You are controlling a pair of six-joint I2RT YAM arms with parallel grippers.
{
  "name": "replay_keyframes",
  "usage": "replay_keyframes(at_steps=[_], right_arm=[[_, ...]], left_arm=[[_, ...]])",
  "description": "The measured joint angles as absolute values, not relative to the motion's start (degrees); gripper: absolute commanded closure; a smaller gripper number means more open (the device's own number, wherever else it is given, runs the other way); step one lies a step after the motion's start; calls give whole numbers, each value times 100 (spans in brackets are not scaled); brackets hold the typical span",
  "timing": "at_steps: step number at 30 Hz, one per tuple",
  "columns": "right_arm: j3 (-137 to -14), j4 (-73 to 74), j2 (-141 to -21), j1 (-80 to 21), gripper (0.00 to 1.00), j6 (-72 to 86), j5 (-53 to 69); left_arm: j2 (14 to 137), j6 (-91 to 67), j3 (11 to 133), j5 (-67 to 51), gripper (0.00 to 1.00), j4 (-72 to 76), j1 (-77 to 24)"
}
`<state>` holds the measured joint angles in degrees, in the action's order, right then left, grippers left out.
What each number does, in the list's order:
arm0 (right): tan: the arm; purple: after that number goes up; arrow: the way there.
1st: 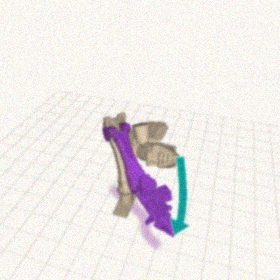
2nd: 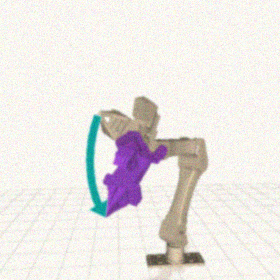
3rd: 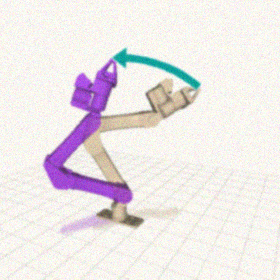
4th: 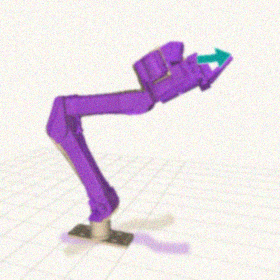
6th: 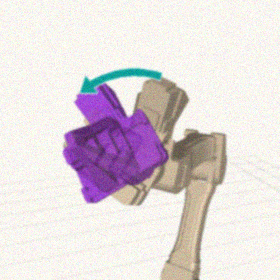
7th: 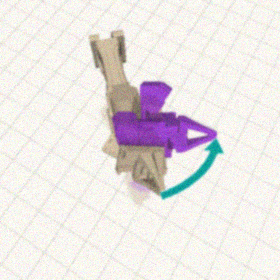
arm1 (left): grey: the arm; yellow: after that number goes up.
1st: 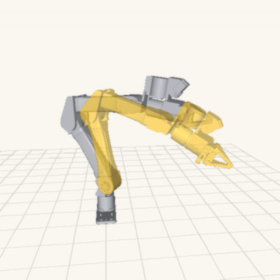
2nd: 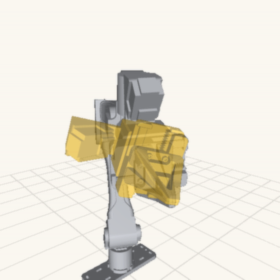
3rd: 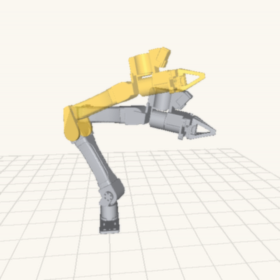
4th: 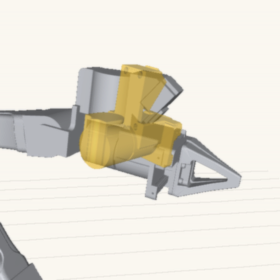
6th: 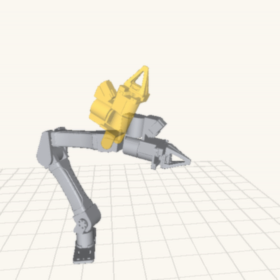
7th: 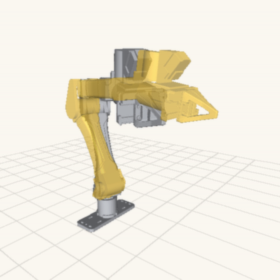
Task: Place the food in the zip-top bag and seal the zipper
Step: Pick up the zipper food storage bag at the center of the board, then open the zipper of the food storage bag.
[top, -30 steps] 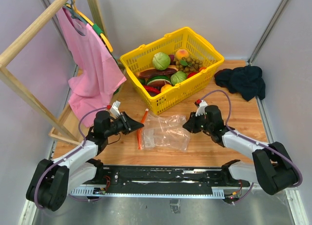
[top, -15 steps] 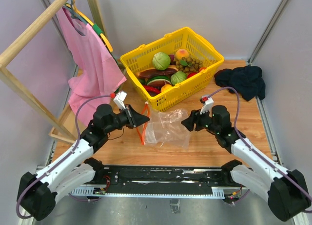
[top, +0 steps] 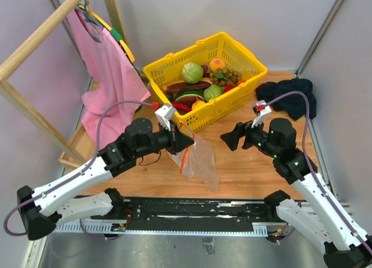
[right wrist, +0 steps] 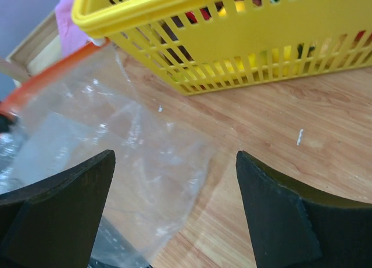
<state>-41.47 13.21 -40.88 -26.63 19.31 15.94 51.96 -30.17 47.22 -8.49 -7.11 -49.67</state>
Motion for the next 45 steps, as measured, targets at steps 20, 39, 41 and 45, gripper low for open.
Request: replay_keyframes(at_steps=[20,39,41,45], right_arm=[[-6239,2829,-5513,-2689,16,2220,2495],[-6208,3413,-6040,-2965,56,2517,1367],[-6206,3454,-6034,-2989,69,2475,1269],[-6206,3465,-6005,-2995,89,2368,1127]], left_arm=[[7483,-1387,6969,1476,100,-1911,-6794],[8309,-987,7456,2502,85,-1946,-7400],[8313,-980,7456,2550,77,-1955,-7422],[8307,-1048,7456,2613,57,-1973,-7439]])
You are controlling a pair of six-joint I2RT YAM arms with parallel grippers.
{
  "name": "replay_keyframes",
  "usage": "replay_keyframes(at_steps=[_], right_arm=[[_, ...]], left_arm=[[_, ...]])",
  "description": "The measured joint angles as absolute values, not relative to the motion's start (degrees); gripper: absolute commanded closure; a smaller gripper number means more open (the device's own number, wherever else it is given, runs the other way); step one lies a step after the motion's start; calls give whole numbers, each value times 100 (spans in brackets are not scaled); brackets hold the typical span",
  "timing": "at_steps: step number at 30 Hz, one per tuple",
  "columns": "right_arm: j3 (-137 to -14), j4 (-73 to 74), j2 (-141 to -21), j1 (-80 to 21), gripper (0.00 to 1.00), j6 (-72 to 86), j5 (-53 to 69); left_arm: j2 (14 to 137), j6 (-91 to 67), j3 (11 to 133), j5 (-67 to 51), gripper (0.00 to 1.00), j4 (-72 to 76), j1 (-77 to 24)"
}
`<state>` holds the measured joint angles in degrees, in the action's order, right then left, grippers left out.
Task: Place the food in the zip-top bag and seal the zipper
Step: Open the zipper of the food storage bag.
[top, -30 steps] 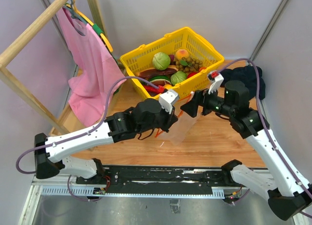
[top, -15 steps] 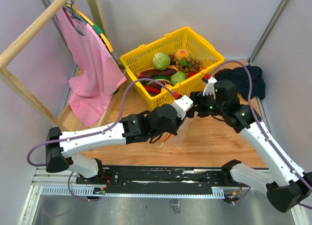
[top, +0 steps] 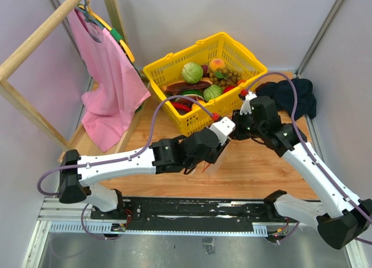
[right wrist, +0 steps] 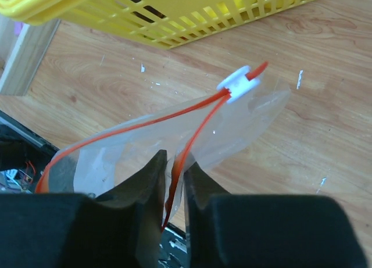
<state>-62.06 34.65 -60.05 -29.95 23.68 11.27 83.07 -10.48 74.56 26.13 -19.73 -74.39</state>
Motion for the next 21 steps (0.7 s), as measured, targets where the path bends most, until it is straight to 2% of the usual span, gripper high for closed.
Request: replay_keyframes(at_steps=[3,6,13,21], right_arm=[[-6206,3465,-5983,-2998,99,2287,1087],[-6200,3454,-5942,-2998,99,2215,1092],[-6117,3299,-5763,-2998,99,2117,1232],[-6007,2993,-5752,-3094,99,2112,1490]], left_arm=[[8241,-1135,7432,2641,40,-1986,-7439],[8084,-1284,7415,2727,31,-2053,-7441],[7546,-1728,7413,3155,27,-2250,-7373],[7354,-2241,7155,3013,26,-2351,-6790]])
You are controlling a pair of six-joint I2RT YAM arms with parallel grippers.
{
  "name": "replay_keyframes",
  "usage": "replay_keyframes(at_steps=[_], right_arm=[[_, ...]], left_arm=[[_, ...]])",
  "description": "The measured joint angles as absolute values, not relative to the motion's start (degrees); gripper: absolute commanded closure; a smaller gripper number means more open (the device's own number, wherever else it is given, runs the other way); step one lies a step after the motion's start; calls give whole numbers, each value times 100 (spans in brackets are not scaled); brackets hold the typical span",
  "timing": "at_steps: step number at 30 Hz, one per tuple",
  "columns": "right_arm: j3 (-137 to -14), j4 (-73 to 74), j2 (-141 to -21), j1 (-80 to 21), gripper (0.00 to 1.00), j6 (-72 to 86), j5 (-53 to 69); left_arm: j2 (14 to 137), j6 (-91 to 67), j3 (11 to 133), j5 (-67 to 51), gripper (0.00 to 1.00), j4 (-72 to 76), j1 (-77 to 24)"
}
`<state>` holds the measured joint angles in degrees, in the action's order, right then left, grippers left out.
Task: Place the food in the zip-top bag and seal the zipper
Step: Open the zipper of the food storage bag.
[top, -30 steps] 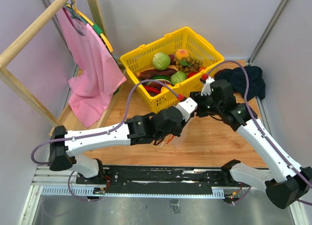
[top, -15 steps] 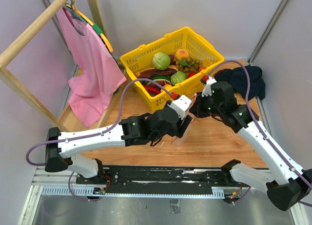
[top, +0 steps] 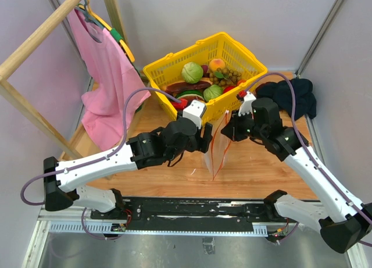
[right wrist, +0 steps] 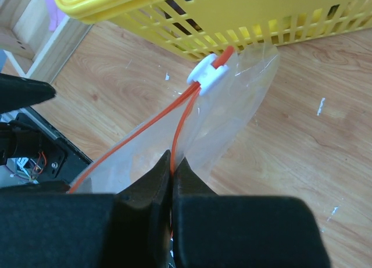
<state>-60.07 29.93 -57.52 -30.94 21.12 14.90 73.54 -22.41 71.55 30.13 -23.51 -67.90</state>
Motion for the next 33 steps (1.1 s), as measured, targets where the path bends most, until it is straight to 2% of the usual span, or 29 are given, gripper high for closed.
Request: replay_keyframes(at_steps=[17,33], right_arm=[[-5944,2585,-5996,-3533,99,2237,1651],[-5863,2447,-6038,-3599,98,2366,1400]], left_arm=[[7684,-2602,7091,2685,15,-2484,-6796],[7181,-2768,7078,2482,14,-2290,-6794]])
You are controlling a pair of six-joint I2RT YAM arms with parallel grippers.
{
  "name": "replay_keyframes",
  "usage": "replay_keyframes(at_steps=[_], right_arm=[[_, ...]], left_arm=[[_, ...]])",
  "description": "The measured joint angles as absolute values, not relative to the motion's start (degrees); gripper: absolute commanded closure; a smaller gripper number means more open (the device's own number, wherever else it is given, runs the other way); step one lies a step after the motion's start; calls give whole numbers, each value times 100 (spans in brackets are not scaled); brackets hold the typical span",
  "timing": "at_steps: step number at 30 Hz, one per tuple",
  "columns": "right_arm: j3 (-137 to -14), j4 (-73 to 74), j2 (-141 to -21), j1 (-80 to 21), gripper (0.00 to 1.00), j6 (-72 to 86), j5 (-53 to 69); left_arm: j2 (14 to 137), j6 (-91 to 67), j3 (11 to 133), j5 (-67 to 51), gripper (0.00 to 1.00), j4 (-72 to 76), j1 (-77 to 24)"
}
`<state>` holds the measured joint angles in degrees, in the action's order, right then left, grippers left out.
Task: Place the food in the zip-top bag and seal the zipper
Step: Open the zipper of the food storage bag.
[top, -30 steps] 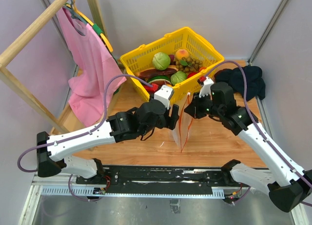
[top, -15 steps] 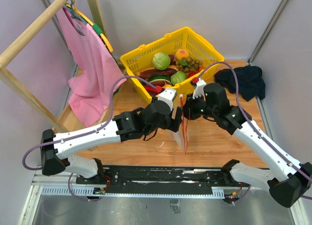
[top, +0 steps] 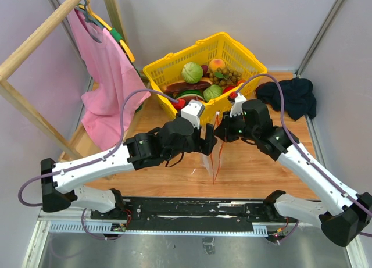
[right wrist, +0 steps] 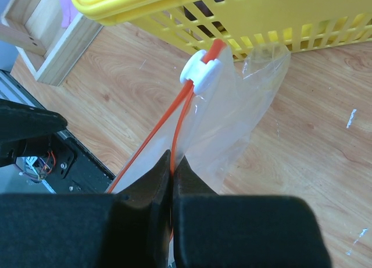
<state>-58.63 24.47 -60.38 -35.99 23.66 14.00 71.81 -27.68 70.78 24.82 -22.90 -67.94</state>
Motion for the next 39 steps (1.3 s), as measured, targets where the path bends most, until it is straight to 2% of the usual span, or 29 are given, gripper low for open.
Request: replay_keyframes(at_steps=[7,12,22,26,33,39], right_arm=[[-5843,2416,-6038,-3599,95,2418,1326],[-5822,2403,-6038,-3599,92,2427,1321],[-5822,2530,-5946,-3599,84,2379,1020],[-5822,2611,-5900,-3599,74,2368,987],[-5822,2884,-5828,-3610,53,2390,834],[-5835,3212,-5826,-3782,52,2373,473]], left_arm=[[7572,-2816,7081,2567,19,-2355,-6794],[7891,-2851,7089,2731,29,-2598,-6794],[7913,-2858,7199,3151,73,-2945,-6794],[7913,-2849,7203,3201,98,-3004,-6794],[7955,-2862,7310,3264,100,-3061,-6794],[8075,-2945,7522,3382,100,-3275,-6794]])
